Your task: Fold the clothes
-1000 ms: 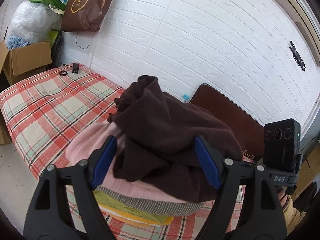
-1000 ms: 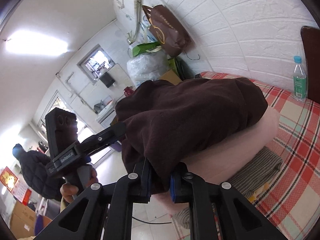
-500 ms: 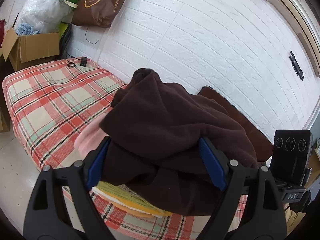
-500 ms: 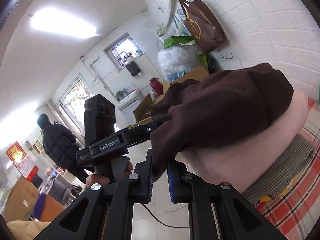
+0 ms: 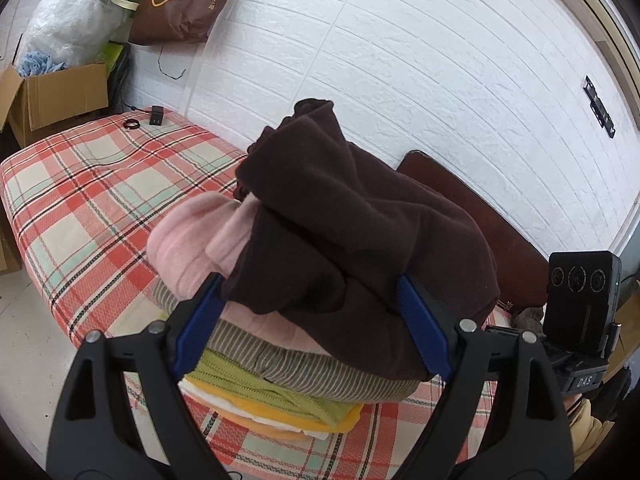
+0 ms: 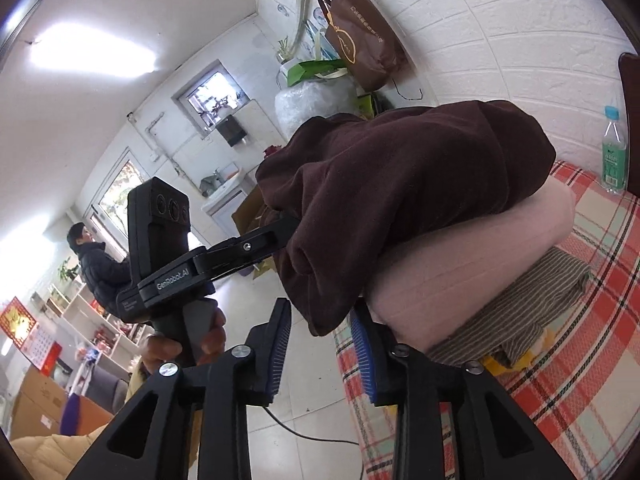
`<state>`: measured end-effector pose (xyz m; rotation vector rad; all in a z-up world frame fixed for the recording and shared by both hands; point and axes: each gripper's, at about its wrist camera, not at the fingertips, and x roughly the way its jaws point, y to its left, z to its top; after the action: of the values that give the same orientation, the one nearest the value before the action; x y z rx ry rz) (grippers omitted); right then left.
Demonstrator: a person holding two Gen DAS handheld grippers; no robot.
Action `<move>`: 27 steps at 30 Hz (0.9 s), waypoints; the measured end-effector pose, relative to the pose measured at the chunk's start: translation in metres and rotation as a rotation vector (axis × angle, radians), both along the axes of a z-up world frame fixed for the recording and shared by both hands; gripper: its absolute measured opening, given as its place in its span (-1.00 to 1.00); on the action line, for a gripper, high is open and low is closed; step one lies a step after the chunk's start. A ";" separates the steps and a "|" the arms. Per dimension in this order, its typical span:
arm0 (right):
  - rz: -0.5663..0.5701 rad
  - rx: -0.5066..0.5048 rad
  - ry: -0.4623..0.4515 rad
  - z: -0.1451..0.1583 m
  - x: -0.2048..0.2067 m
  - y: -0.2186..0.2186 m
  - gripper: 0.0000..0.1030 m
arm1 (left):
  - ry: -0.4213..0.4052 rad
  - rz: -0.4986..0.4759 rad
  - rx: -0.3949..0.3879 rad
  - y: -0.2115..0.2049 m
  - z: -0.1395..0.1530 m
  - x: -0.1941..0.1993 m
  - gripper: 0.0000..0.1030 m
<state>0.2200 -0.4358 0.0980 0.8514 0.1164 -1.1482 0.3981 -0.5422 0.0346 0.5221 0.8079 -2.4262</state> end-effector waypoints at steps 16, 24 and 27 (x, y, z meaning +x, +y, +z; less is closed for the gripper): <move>-0.157 -0.103 0.010 0.021 -0.073 0.041 0.15 | -0.015 0.050 -0.092 0.029 0.000 0.020 0.69; -0.155 -0.137 0.078 0.033 -0.060 0.033 0.19 | -0.007 0.026 -0.137 0.052 0.007 0.020 0.69; -0.137 -0.171 0.148 0.031 -0.045 0.044 0.19 | -0.001 0.007 -0.162 0.070 0.009 0.019 0.69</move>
<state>0.1745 -0.3922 0.1292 0.6306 0.0811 -1.3303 0.4169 -0.4719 0.0439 0.4578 0.6048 -2.4582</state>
